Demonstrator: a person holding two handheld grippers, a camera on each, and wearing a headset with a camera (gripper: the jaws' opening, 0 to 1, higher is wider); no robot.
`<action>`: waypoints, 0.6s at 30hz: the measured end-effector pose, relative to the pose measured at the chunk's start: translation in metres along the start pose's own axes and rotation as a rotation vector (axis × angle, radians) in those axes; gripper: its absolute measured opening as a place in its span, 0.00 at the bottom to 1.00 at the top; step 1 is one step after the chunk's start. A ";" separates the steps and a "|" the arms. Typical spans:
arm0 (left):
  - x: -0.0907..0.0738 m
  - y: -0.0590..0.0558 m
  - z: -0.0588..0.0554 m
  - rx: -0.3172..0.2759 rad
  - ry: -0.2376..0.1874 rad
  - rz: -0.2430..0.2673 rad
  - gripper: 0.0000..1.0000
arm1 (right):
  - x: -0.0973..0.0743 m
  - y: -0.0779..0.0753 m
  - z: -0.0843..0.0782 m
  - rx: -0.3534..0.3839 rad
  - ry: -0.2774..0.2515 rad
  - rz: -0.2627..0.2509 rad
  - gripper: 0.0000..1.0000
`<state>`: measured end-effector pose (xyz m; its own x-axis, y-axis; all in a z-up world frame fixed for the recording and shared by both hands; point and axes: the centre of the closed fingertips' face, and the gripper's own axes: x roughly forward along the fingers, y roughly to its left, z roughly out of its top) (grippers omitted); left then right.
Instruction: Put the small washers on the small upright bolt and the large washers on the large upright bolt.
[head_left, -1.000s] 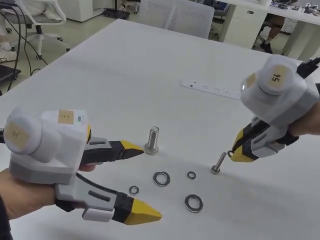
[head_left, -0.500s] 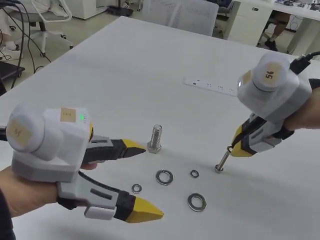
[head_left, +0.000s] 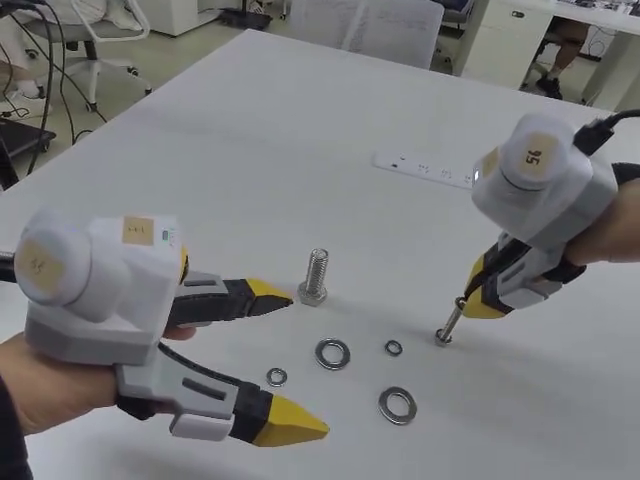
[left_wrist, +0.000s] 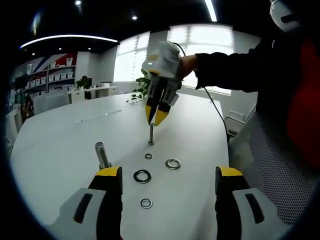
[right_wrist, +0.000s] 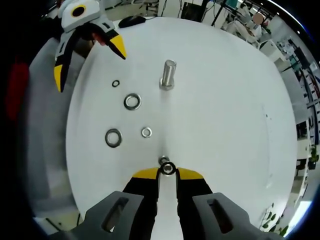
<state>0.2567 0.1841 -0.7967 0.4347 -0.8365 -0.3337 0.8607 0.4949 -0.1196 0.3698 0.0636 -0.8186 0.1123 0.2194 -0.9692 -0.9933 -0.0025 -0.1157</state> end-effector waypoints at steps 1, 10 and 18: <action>0.000 0.000 0.000 0.000 0.001 0.000 0.75 | 0.001 0.000 0.000 -0.001 0.001 0.000 0.14; 0.000 0.001 -0.001 -0.002 0.005 -0.002 0.75 | 0.004 0.002 -0.001 0.003 0.003 0.012 0.14; 0.000 0.001 -0.002 -0.004 0.006 -0.001 0.75 | 0.013 0.001 -0.002 0.008 0.007 0.021 0.14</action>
<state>0.2570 0.1847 -0.7983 0.4322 -0.8354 -0.3396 0.8599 0.4952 -0.1238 0.3701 0.0645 -0.8320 0.0916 0.2129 -0.9728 -0.9956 0.0006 -0.0936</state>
